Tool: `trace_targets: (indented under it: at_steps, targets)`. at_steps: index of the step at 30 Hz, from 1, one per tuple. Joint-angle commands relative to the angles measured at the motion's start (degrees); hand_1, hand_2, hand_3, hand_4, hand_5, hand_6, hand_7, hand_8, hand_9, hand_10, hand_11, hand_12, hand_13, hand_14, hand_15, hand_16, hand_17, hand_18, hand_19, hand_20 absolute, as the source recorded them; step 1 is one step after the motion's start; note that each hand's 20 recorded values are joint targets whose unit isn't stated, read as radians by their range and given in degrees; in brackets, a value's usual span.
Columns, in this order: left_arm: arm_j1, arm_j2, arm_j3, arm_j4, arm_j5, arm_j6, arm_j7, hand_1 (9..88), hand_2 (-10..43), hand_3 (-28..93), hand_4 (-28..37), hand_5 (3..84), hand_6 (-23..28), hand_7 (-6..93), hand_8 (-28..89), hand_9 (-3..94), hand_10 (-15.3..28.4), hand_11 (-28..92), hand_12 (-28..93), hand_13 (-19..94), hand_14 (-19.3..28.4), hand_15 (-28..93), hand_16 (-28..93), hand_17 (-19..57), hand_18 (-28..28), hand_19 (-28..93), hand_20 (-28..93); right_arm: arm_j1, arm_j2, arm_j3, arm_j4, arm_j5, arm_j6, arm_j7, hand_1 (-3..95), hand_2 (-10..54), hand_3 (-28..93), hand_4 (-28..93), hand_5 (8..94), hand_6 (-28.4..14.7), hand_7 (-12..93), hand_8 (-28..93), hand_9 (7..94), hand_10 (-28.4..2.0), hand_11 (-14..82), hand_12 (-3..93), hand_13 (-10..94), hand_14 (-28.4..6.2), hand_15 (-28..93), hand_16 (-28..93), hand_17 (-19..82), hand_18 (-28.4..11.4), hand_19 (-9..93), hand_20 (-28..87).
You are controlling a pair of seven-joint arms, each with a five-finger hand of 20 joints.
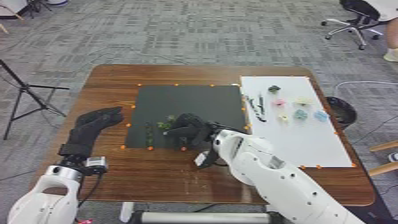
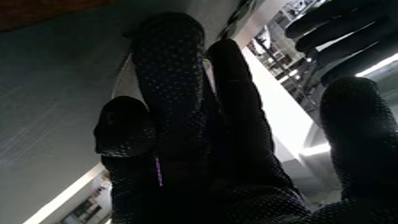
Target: Arrange flowers
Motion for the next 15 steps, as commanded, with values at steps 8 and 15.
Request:
trace_targets:
  at_steps: [8, 15]
  targets:
    - [0.32, -0.33, -0.29, -0.17, -0.04, -0.57, -0.15, 27.1, -4.1, 68, -20.2, 49.9, 2.7, 13.8, -6, 50.7, 13.8, 20, 15, 43, 17.2, 15, 4, 7.9, 12.8, 8, 20, -0.42, 2.38, 1.20, -7.20, 16.23, 10.82, -0.39, 15.6, 7.1, 62, -12, 67.7, -2.2, 13, -6, 72.0, -14.2, 10.3, 12.3, 89, -7.3, 41, 32, 55, -16.2, 89, 43]
    - [0.61, -0.76, -0.60, -0.28, -0.03, -0.17, 0.56, 27.3, -4.3, 68, -20.3, 49.9, 2.7, 13.8, -6, 50.7, 13.9, 20, 15, 43, 17.2, 15, 4, 7.9, 12.7, 8, 20, -5.32, 9.32, 9.19, -11.03, 7.08, 12.06, 0.70, 15.8, 7.6, 61, -12, 70.6, -1.8, 15, -7, 76.2, -14.2, 10.8, 14.2, 89, -7.6, 42, 33, 54, -16.3, 90, 43]
